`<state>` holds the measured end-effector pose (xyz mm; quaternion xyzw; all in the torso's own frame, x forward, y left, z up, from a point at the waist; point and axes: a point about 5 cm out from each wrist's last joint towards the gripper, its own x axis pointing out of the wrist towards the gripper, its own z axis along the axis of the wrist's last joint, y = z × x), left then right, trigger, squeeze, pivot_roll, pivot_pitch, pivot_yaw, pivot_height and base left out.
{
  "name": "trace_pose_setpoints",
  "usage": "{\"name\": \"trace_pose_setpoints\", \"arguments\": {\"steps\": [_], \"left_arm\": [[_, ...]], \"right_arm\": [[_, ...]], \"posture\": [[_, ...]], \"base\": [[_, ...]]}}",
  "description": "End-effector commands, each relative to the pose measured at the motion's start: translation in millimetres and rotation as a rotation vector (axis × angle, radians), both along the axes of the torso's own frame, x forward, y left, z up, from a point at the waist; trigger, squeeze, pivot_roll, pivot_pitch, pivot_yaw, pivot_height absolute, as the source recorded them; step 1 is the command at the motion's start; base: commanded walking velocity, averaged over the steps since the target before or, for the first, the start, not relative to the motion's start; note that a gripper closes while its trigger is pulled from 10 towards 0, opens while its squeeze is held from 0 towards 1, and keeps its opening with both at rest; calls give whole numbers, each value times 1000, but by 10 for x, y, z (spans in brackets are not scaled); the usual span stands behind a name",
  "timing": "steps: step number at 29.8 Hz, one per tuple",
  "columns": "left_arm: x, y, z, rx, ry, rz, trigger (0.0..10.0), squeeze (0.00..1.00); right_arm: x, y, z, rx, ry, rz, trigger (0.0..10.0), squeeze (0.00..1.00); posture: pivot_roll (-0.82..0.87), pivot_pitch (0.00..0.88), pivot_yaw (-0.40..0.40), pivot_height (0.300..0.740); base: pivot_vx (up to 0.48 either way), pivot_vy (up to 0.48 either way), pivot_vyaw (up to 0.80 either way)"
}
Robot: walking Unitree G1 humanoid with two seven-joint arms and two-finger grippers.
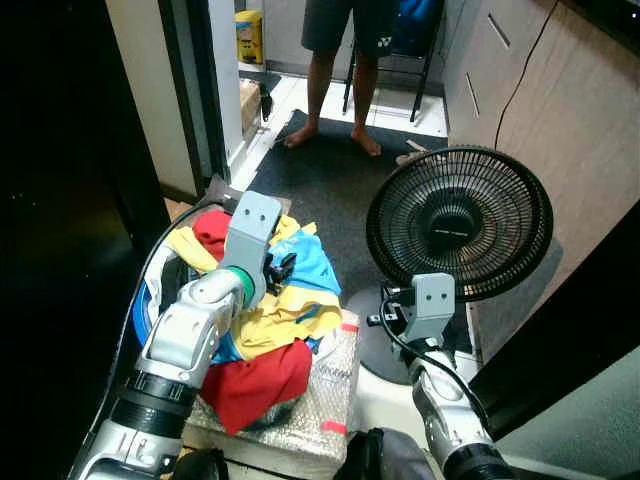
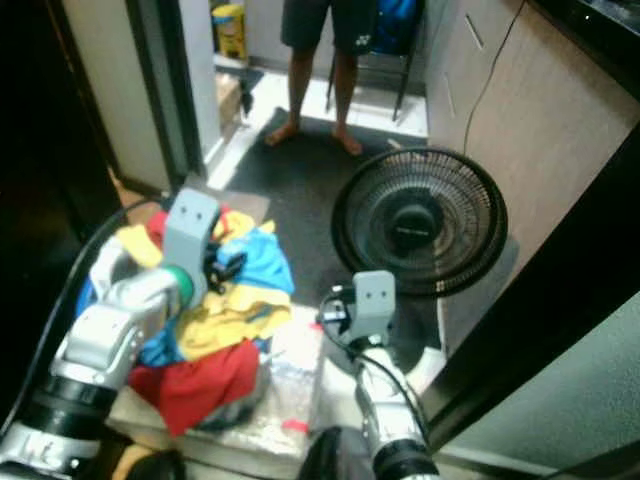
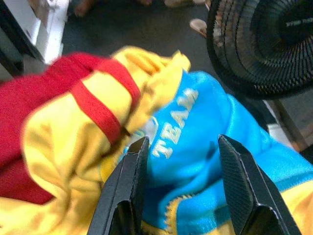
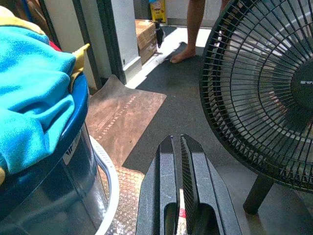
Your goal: Clothes washing
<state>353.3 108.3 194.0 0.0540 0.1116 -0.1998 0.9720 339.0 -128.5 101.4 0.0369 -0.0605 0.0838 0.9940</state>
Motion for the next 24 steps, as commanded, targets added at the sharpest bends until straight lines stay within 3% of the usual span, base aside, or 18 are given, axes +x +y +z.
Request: {"name": "trace_pose_setpoints", "arguments": {"steps": [1, 3, 5, 8, 12, 13, 15, 16, 17, 18, 24], "left_arm": [[-16, 27, -169, -45, 117, 3, 10000, 0], [-131, 113, -444, -37, 219, 11, 10000, 0], [-131, 113, -444, -37, 219, 11, 10000, 0], [-270, 180, -703, -18, 299, 38, 10000, 0], [-386, 222, -855, -22, 352, 63, 10000, 0], [-435, 224, -883, -26, 363, 62, 4706, 0], [-435, 224, -883, -26, 363, 62, 4706, 0], [-470, 220, -890, -27, 367, 58, 2941, 0], [-470, 220, -890, -27, 367, 58, 2941, 0], [-496, 209, -876, -28, 354, 51, 0, 0], [-532, 169, -764, -7, 258, 22, 0, 0]], "right_arm": [[-14, -23, -52, 6, 19, -14, 10000, 0], [-23, -34, -61, 8, 19, -20, 10000, 0], [-23, -34, -61, 8, 19, -20, 10000, 0], [-38, -49, -75, 7, 20, -24, 10000, 0], [-44, -54, -79, 6, 20, -23, 10000, 0], [-41, -53, -77, 5, 20, -22, 10000, 0], [-41, -53, -77, 5, 20, -22, 10000, 0], [-38, -51, -74, 5, 20, -21, 10000, 0], [-38, -51, -74, 5, 20, -21, 10000, 0], [-33, -48, -69, 5, 19, -19, 10000, 0], [-24, -46, -59, 5, 16, -16, 10000, 0]], "posture": [[61, 73, -28, 551], [60, 72, -26, 551], [60, 72, -26, 551], [59, 75, -24, 551], [61, 75, -28, 551], [63, 74, -30, 551], [63, 74, -30, 551], [65, 73, -32, 551], [65, 73, -32, 551], [68, 71, -34, 551], [69, 67, -34, 551]], "base": [[0, 0, 0], [0, 0, 0], [0, 0, 0], [0, 0, 0], [0, 0, 0], [0, 0, 0], [0, 0, 0], [0, 0, 0], [0, 0, 0], [0, 0, 0], [0, 0, 0]]}}
